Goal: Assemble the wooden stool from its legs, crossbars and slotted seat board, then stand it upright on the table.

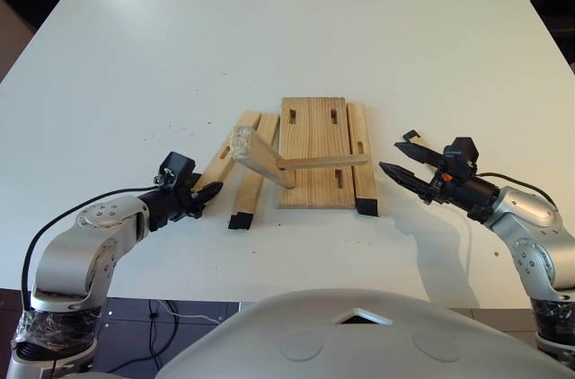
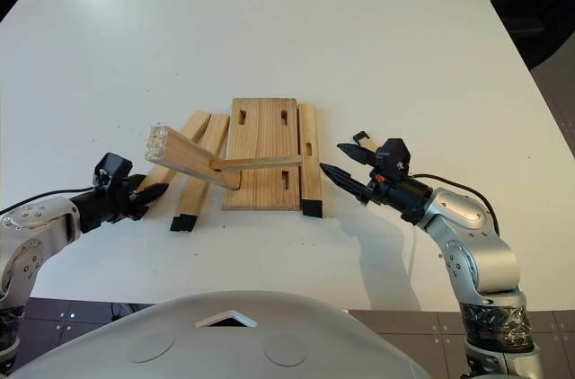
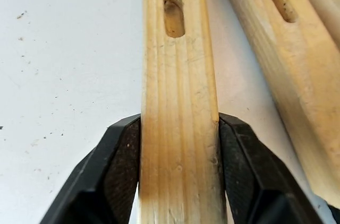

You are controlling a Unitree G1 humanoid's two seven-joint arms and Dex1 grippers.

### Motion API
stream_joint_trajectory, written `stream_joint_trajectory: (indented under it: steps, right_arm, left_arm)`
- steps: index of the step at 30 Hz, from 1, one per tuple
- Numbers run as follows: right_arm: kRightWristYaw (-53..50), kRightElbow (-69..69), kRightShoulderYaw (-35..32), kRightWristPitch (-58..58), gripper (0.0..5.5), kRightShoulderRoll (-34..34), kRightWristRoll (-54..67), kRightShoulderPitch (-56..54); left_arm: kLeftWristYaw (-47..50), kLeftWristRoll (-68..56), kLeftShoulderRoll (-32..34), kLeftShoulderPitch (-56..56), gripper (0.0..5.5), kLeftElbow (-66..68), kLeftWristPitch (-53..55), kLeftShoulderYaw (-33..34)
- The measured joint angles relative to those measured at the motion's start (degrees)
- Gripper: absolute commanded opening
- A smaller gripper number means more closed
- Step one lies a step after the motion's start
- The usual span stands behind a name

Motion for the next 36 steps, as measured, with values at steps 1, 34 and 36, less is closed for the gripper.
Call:
stream_joint_trajectory:
  steps: [1, 34, 36]
  right_arm:
    - [0.0, 0.0, -0.4, 0.0, 2.95, 0.0, 0.1, 0.0]
    - [-6.9, -11.2, -8.2, 17.5, 2.95, -5.9, 57.4, -37.7]
    - [-6.3, -11.6, -7.9, 17.5, 2.95, -6.0, 57.3, -38.2]
  left_arm:
    - [-0.3, 0.0, 0.0, -0.7, 2.01, 0.1, -0.2, 0.2]
    - [-16.7, -51.1, 10.7, -42.1, 2.01, -9.5, -2.7, 6.5]
    - [-16.9, -50.6, 10.7, -41.7, 2.01, -9.5, -2.8, 6.3]
